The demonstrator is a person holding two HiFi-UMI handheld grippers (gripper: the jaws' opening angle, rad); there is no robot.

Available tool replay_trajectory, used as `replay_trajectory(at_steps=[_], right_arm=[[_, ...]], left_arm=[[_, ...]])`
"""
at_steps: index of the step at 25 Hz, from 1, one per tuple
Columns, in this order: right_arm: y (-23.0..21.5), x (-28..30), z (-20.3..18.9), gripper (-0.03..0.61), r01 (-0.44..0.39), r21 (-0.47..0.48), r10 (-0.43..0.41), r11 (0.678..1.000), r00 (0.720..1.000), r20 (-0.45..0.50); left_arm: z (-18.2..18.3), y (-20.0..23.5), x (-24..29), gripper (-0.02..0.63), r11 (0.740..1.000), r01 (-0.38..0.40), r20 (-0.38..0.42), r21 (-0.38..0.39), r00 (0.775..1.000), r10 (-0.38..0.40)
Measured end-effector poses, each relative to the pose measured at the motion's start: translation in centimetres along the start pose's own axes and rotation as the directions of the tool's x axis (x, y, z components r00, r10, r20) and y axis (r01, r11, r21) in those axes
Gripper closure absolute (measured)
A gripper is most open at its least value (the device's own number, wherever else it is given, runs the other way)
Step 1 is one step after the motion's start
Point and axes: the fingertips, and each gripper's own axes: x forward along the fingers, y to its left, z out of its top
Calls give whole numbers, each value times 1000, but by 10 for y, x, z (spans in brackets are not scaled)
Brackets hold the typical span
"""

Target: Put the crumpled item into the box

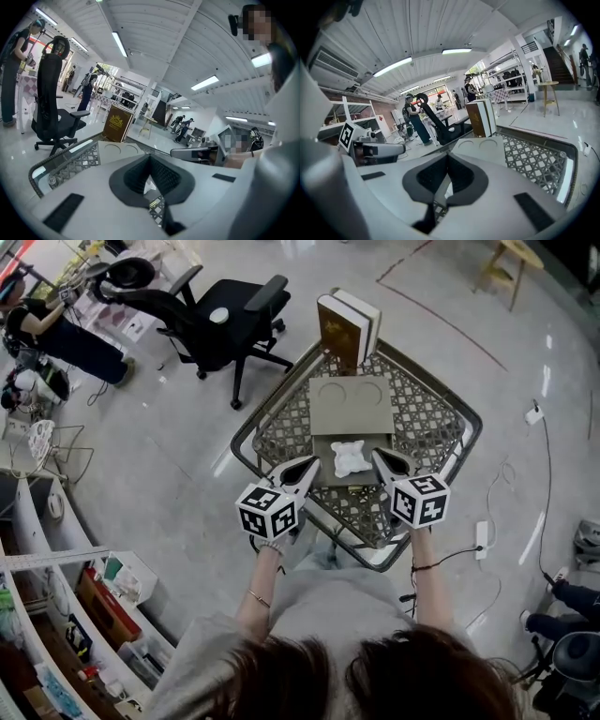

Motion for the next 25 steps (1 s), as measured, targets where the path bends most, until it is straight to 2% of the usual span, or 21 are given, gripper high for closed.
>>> replay_trajectory(at_steps=[7,17,25], right_arm=[[5,-20,40,557,-9,-21,11,1000,993,117],[20,-42,80,557,-7,-60,20,998,973,229],[22,-66,108,557,22,-93,8,995,951,310]], left_arm=[[20,-5,-11,597,1000,-2,47,27,999,1],[62,-10,-32,597,996,-18,142,90,990,5],[94,-13,-63,597,987,-83,237,138,970,48]])
